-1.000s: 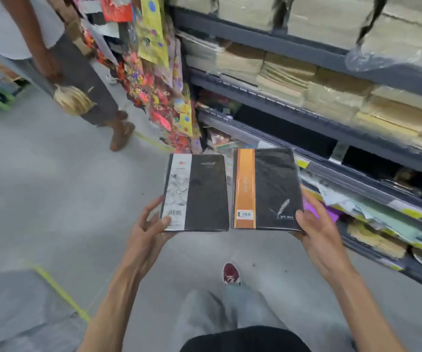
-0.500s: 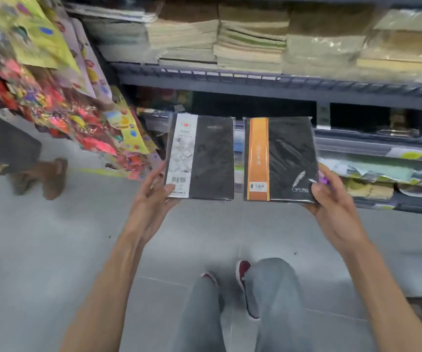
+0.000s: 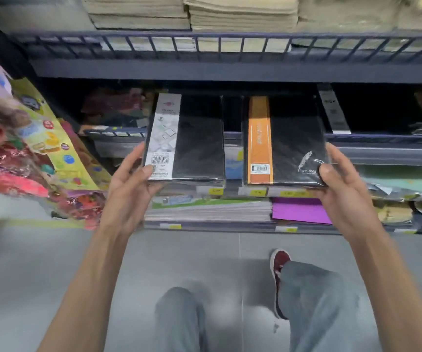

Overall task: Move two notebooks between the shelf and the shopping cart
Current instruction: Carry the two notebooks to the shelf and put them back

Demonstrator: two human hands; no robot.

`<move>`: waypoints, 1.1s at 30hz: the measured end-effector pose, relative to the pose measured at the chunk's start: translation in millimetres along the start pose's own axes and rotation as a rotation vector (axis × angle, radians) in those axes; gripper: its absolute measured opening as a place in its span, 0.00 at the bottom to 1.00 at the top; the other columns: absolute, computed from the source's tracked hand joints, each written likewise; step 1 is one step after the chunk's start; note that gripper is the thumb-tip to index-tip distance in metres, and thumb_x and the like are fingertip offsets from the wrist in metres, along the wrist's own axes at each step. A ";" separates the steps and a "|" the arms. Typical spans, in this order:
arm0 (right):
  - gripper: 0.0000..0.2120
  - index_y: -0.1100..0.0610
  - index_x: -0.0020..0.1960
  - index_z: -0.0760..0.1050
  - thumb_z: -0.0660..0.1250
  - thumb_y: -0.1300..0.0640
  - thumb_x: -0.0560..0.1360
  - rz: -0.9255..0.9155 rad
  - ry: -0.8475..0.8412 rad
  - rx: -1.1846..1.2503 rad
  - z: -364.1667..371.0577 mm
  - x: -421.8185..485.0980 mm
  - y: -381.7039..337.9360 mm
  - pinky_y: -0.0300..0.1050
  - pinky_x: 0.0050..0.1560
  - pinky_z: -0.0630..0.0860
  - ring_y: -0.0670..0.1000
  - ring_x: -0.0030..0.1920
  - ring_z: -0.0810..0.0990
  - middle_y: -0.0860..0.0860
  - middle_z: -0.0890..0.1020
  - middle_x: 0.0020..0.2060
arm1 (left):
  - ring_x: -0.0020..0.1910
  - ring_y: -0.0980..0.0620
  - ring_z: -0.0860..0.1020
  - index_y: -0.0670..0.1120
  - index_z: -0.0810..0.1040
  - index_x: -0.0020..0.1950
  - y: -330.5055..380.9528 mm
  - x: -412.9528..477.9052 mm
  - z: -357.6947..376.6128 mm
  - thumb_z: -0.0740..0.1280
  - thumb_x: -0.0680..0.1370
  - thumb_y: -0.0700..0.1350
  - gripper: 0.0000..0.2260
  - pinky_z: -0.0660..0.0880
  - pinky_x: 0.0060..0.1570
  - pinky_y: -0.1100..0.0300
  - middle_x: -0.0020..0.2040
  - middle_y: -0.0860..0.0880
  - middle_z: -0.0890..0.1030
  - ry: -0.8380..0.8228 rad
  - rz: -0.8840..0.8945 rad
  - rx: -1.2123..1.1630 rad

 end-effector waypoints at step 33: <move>0.25 0.52 0.64 0.79 0.77 0.46 0.70 -0.461 0.274 -0.297 -8.9 11.4 -24.1 0.32 0.44 0.80 0.42 0.49 0.85 0.47 0.84 0.52 | 0.51 0.48 0.86 0.49 0.81 0.65 18.0 35.1 -8.1 0.80 0.66 0.57 0.29 0.80 0.56 0.49 0.53 0.43 0.85 0.192 0.495 0.562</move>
Point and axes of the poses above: each hand's wrist, its own x-axis towards the middle knuckle, its own z-axis out of the palm, y = z × x, the point moved 10 cm from there along x, towards the middle knuckle
